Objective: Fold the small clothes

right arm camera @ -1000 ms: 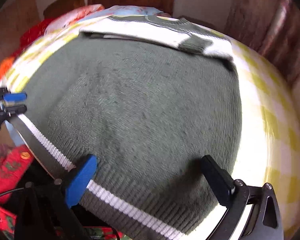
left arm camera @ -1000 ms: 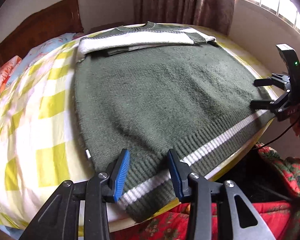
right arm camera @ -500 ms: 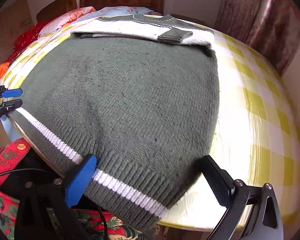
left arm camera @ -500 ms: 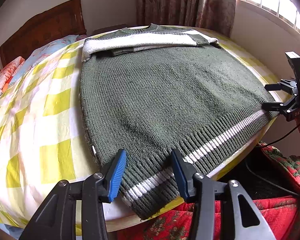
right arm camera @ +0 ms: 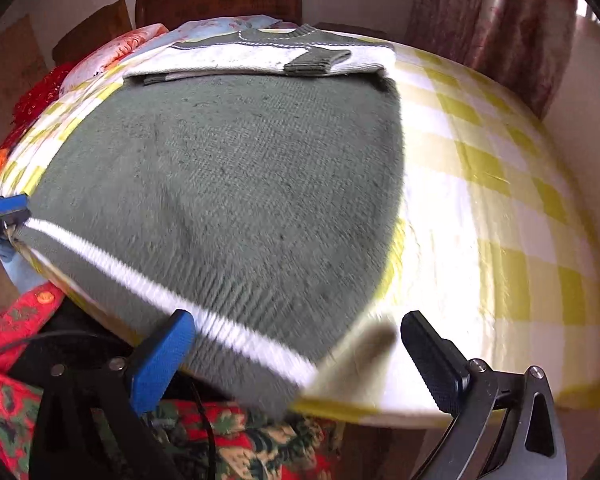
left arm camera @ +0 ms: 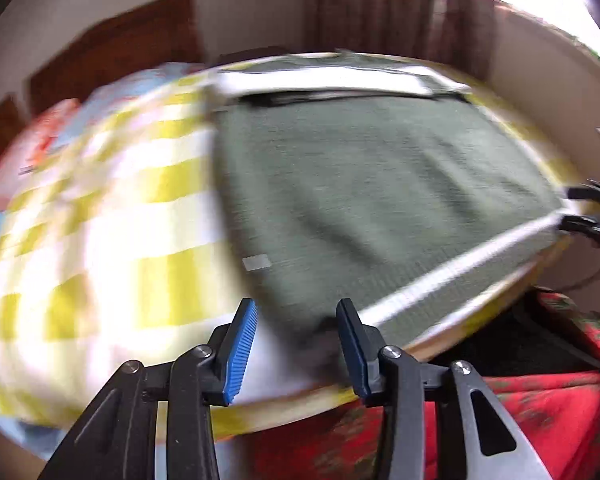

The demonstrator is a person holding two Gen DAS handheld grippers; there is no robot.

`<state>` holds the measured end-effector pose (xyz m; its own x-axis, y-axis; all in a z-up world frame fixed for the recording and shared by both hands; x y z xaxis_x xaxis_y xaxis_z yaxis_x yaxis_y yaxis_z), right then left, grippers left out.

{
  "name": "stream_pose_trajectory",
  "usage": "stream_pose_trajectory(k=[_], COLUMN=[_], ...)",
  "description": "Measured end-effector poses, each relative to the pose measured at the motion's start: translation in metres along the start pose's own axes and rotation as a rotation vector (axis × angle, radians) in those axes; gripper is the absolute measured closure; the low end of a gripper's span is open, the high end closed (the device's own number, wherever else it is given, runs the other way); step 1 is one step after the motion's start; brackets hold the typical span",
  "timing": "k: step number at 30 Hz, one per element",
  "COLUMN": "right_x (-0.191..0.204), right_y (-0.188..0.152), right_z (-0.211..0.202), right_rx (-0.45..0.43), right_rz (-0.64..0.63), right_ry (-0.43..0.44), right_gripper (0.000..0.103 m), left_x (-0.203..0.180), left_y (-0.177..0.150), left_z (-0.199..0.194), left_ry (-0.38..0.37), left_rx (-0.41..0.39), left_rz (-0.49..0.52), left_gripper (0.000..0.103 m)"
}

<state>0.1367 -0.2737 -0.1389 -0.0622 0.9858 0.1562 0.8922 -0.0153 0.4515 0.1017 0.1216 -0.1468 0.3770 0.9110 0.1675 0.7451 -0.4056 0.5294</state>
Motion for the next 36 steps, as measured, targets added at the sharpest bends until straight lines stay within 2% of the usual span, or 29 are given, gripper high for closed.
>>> stream_pose_trajectory(k=[2, 5, 8, 10, 12, 14, 19, 23, 27, 31, 33, 36], right_x=[-0.007, -0.003, -0.001, 0.002, 0.005, 0.010, 0.009, 0.007, 0.019, 0.034, 0.037, 0.035], right_y=[-0.007, -0.008, -0.007, -0.005, -0.005, -0.005, -0.003, -0.006, 0.001, 0.013, 0.014, 0.014], right_z=[-0.004, 0.000, -0.001, -0.004, -0.005, -0.005, -0.005, -0.007, 0.002, 0.010, 0.011, 0.011], right_rx=[0.014, 0.009, 0.006, 0.006, 0.015, 0.023, 0.026, 0.057, 0.041, 0.018, 0.010, -0.003], right_rz=[0.051, 0.089, 0.093, 0.106, 0.120, 0.120, 0.140, 0.150, 0.132, 0.144, 0.139, 0.144], right_ry=[0.047, 0.081, 0.093, 0.128, 0.161, 0.178, 0.152, 0.114, 0.076, 0.098, 0.099, 0.111], right_gripper=[0.000, 0.000, 0.000, 0.000, 0.000, 0.000, 0.000, 0.000, 0.000, 0.000, 0.000, 0.000], left_x=[0.021, 0.037, 0.027, 0.016, 0.008, 0.008, 0.018, 0.012, 0.008, -0.009, -0.016, -0.011], left_y=[-0.010, -0.015, -0.009, -0.007, -0.010, -0.013, -0.019, -0.018, -0.009, 0.007, 0.014, 0.013], left_z=[-0.006, -0.009, -0.006, -0.002, 0.007, 0.006, 0.007, 0.006, 0.011, 0.019, 0.021, 0.023], left_ry=[-0.039, -0.220, -0.381, -0.427, -0.414, -0.413, -0.499, -0.463, -0.483, -0.539, -0.532, -0.559], left_rx=[-0.004, -0.029, -0.057, -0.049, -0.012, -0.024, -0.020, -0.015, -0.018, 0.006, 0.001, -0.016], left_rz=[-0.091, -0.231, -0.288, -0.295, -0.292, -0.297, -0.393, -0.347, -0.383, -0.388, -0.370, -0.420], left_gripper=[0.060, 0.060, 0.060, 0.060, 0.061, 0.060, 0.060, 0.060, 0.056, 0.055, 0.055, 0.056])
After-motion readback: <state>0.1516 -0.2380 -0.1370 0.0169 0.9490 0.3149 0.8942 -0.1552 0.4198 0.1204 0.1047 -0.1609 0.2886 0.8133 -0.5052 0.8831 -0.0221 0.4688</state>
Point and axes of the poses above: each gripper's, at about its wrist camera, not at the fingertips, and z roughly the way its jaws point, x to its left, y to its top, the point moved 5 cm from there along z, roughly the way its jaws point, and after that the axes turned 12 degrees about z, right-handed, at the moved point
